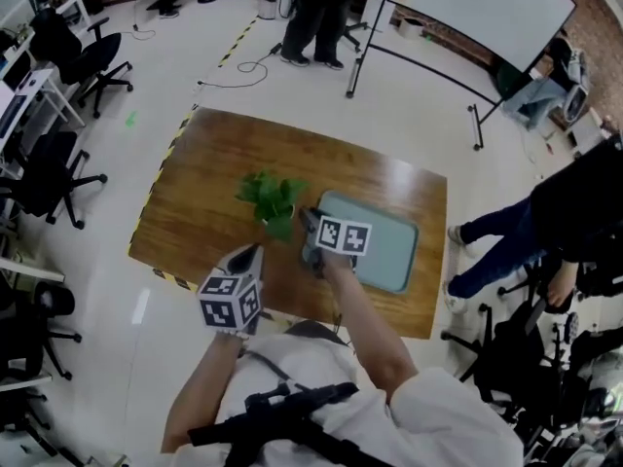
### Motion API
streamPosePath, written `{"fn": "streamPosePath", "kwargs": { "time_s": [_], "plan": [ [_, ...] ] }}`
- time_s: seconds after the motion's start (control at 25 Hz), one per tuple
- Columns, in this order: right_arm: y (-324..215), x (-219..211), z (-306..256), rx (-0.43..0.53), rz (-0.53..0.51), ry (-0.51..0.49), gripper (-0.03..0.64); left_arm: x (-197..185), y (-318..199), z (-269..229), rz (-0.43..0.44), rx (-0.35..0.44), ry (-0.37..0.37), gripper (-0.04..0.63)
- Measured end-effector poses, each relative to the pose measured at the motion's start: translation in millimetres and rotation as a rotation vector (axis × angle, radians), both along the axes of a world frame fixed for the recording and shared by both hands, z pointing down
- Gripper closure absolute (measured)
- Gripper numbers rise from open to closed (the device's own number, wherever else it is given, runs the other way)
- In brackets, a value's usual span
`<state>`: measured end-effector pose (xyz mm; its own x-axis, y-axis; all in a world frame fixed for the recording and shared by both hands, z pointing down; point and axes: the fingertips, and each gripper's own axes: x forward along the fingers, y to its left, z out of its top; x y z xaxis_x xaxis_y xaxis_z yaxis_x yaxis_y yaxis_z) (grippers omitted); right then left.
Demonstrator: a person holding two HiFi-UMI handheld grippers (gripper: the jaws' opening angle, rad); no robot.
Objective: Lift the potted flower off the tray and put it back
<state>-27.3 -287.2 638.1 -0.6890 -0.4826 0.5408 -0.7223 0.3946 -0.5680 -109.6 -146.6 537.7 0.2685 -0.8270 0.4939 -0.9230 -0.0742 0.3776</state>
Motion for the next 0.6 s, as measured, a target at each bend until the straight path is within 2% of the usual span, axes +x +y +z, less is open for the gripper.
{"fn": "streamPosePath", "kwargs": {
  "time_s": [0.36, 0.6],
  "plan": [
    [-16.8, -31.3, 44.2, -0.079, -0.065, 0.019, 0.493, -11.9, 1.9, 10.0, -0.066, -0.030, -0.016, 0.595],
    [-18.3, -46.6, 52.2, -0.093, -0.076, 0.027, 0.508, -24.6, 12.7, 15.7, -0.116, -0.050, -0.020, 0.595]
  ]
}}
